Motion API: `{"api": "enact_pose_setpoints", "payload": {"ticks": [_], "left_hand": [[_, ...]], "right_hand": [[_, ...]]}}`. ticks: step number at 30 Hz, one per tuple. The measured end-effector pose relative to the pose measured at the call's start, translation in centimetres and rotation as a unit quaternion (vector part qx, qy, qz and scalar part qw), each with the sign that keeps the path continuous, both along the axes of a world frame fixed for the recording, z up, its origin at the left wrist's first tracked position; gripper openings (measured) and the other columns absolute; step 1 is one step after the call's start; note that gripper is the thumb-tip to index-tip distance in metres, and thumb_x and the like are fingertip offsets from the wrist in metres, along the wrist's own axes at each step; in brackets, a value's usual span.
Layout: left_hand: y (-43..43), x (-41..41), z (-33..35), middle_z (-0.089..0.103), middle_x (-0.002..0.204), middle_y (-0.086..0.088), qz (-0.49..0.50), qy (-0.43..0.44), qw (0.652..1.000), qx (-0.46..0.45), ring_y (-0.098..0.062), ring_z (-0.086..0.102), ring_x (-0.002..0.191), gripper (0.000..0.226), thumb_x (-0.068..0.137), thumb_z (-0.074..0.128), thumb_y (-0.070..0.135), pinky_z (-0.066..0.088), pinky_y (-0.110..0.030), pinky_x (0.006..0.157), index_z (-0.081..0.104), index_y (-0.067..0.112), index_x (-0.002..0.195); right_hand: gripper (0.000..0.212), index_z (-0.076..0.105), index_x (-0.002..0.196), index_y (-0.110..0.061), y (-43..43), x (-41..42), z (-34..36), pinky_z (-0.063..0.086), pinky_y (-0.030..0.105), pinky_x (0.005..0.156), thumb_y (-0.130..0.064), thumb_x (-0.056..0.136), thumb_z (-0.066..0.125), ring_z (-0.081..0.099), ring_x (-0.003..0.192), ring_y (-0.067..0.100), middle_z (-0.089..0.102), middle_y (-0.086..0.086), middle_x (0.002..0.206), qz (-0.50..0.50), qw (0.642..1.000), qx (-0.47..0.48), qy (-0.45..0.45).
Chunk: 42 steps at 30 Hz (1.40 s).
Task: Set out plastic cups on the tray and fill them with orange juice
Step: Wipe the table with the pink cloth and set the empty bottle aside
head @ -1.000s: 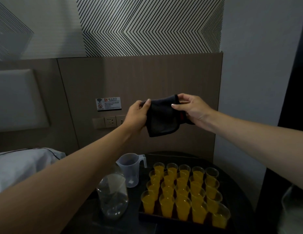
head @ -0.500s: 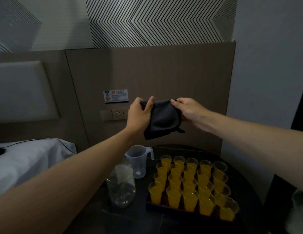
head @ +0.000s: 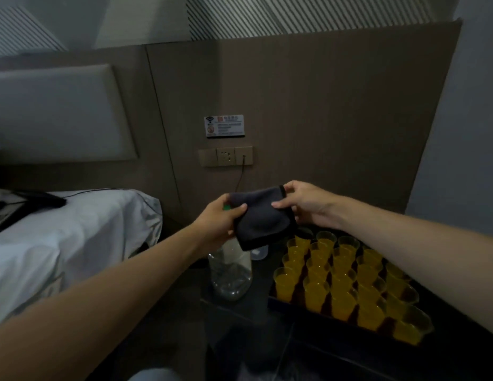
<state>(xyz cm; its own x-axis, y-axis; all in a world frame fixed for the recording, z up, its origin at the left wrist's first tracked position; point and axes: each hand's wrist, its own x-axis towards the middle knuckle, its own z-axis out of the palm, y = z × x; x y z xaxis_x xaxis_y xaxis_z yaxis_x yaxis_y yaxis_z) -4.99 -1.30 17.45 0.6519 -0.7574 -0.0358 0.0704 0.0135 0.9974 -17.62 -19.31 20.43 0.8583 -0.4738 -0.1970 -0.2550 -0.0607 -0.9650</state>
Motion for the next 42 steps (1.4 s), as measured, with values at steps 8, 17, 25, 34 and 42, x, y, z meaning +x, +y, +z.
{"api": "enact_pose_setpoints", "payload": {"ticks": [8,17,25,34,42], "left_hand": [[4.2,2.4,-12.4,0.065,0.115,-0.008,0.052,-0.101,0.987,0.113,-0.022,0.064,0.110,0.015,0.105,0.048,0.007,0.055,-0.037,0.094,0.050,0.016,0.118],[3.8,5.4,-22.9,0.066,0.074,-0.012,0.048,-0.065,0.936,0.343,-0.018,0.060,0.069,0.015,0.092,0.068,0.002,0.050,-0.024,0.060,0.069,-0.005,0.080],[4.3,7.3,-27.5,0.066,0.102,-0.017,0.095,-0.043,0.928,0.357,-0.034,0.067,0.103,0.037,0.079,0.079,-0.002,0.057,-0.046,0.092,0.049,0.016,0.091],[4.4,8.2,-27.4,0.057,0.097,-0.002,0.059,-0.208,0.894,0.393,-0.024,0.061,0.095,0.053,0.068,0.092,0.027,0.054,-0.035,0.085,0.053,0.015,0.103],[2.5,11.1,-22.9,0.020,0.159,-0.009,0.052,-0.174,0.957,0.227,-0.026,0.028,0.148,0.158,0.045,0.100,0.040,0.029,-0.045,0.121,-0.006,0.027,0.162]], "right_hand": [[0.035,0.064,0.120,-0.009,4.5,3.6,-11.0,0.061,0.039,0.074,-0.005,0.087,0.076,0.071,0.104,0.028,0.074,0.012,0.113,0.055,0.988,0.047,0.134],[0.011,0.051,0.099,-0.017,7.1,5.8,-23.5,0.060,0.043,0.067,-0.013,0.101,0.061,0.063,0.087,0.025,0.061,0.007,0.104,0.023,0.968,0.055,0.244],[0.017,0.041,0.104,-0.015,8.5,7.2,-28.9,0.061,0.042,0.053,-0.016,0.102,0.059,0.064,0.068,0.024,0.054,0.011,0.104,0.000,0.966,0.020,0.259],[0.059,0.041,0.127,-0.008,8.0,9.2,-29.4,0.058,0.039,0.073,-0.037,0.090,0.075,0.068,0.103,0.033,0.064,0.013,0.118,-0.005,0.892,-0.304,0.333],[0.119,0.013,0.142,-0.028,6.9,11.5,-24.4,0.063,0.046,0.069,-0.062,0.058,0.089,0.072,0.090,0.029,0.065,0.006,0.115,-0.087,0.926,-0.301,0.212]]}}
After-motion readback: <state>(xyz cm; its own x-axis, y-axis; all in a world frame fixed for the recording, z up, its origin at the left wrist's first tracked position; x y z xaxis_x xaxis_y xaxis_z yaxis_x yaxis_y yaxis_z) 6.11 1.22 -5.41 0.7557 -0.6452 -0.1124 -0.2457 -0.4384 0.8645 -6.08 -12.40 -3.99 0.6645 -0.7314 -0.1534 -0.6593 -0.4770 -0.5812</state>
